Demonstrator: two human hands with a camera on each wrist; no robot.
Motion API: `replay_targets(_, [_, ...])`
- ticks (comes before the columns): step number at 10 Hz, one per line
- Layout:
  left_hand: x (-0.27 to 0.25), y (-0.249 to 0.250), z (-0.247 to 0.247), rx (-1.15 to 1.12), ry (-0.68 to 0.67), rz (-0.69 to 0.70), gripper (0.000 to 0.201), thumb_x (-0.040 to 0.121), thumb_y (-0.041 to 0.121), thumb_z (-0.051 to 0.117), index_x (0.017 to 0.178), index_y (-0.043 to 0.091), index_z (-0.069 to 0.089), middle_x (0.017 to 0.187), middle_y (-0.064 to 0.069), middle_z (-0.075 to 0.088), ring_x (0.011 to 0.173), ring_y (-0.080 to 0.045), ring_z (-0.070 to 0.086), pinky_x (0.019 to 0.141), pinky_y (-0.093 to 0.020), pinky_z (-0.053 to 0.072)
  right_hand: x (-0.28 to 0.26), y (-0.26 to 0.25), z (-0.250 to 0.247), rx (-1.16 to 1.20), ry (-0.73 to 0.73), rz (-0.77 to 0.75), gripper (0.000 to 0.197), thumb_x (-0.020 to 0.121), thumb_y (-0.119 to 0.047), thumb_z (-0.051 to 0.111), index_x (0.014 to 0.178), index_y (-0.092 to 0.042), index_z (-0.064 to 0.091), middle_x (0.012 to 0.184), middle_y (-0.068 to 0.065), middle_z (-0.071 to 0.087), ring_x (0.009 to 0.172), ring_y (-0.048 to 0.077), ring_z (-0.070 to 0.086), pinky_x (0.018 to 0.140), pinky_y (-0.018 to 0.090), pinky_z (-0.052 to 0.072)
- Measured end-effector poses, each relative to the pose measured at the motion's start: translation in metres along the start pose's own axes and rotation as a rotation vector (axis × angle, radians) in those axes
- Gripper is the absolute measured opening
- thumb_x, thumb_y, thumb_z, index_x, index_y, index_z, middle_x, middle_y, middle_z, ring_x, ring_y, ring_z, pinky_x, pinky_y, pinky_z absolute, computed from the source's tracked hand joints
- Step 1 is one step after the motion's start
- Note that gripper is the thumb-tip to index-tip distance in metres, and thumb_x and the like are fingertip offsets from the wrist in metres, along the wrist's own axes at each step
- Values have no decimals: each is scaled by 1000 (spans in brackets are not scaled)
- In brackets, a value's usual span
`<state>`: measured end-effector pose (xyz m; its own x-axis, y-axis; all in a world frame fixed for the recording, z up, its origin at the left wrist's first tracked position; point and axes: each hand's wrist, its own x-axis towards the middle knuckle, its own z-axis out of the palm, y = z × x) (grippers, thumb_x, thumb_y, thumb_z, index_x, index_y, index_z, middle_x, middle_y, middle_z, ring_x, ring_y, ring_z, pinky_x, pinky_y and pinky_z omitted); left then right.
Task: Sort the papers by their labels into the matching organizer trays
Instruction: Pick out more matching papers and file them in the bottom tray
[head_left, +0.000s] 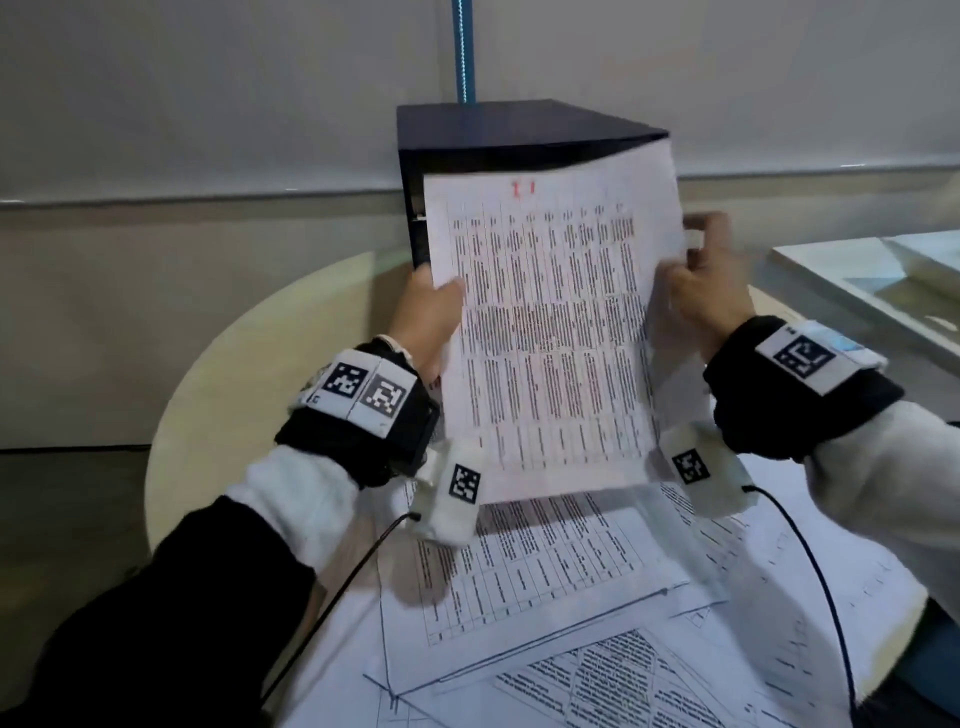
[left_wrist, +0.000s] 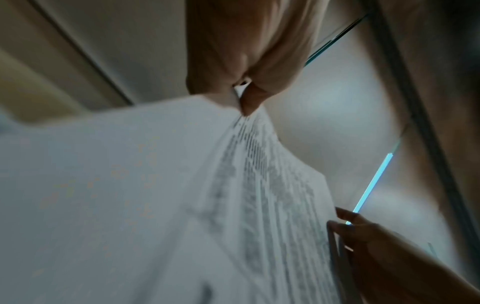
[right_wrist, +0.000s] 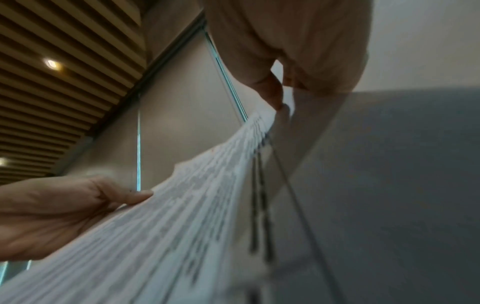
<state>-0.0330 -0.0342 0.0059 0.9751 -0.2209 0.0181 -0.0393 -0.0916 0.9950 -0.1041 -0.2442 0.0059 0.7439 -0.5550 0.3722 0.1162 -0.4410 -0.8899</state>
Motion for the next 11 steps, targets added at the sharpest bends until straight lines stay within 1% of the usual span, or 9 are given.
replay_targets(1, [4,-34,1,62,-100,-225,49,93,2,30,143,3,28,144,-10,40,131,-28,41,105,-41,39,-11,24,7,-221,-132,120,50,86,3,41,132,-15,33,89,16,54,82,27,53,72,33,40])
replay_targets(2, [4,-54,-3,125,-126,-336,20,96,-2,29,102,0,48,94,-10,53,84,-18,54,64,-24,39,-22,42,12,-391,-189,176,37,89,-2,45,124,-12,49,98,17,57,90,28,53,73,25,33])
replay_targets(3, [2,-67,-2,143,-155,-389,35,96,-7,28,69,11,39,72,-2,42,63,-11,44,60,-21,40,-24,50,16,-506,-344,243,25,90,-8,51,110,-6,65,95,7,55,94,24,53,75,21,32])
replay_targets(5, [5,-80,-1,70,-167,-461,34,96,-8,28,69,11,39,74,-4,44,63,-14,45,62,-24,43,-30,45,17,-488,-562,440,29,89,-1,53,117,6,59,96,9,51,62,6,42,40,6,35])
replay_targets(6, [17,-80,3,41,-96,-446,34,96,-4,29,69,12,38,73,-4,44,62,-14,45,63,-26,44,-22,55,15,-372,-506,551,48,89,-4,55,134,-3,40,110,15,47,81,21,49,65,25,42])
replay_targets(7, [35,-79,8,16,-14,-436,31,96,1,32,69,14,40,73,-3,45,63,-15,47,76,-35,46,-15,63,8,-260,-461,669,32,87,-4,57,118,-4,48,111,22,50,90,29,51,77,37,42])
replay_targets(8, [51,-78,14,-34,32,-462,30,96,6,34,68,17,39,73,-1,44,67,-19,47,86,-34,44,-11,78,-3,-158,-470,683,11,88,3,53,98,6,56,98,20,56,72,27,54,68,33,45])
replay_targets(10, [118,-113,12,-9,78,-400,37,96,-4,32,62,7,36,68,-7,34,56,-18,31,60,-31,32,-12,86,-25,120,-695,802,32,94,4,44,110,-23,52,98,12,65,54,22,63,40,23,51])
replay_targets(11, [90,-83,15,11,51,-446,31,95,6,37,66,13,40,70,-3,42,56,-17,38,63,-34,41,-7,87,-25,141,-734,825,40,93,9,41,115,-24,46,96,14,62,40,18,54,34,17,41])
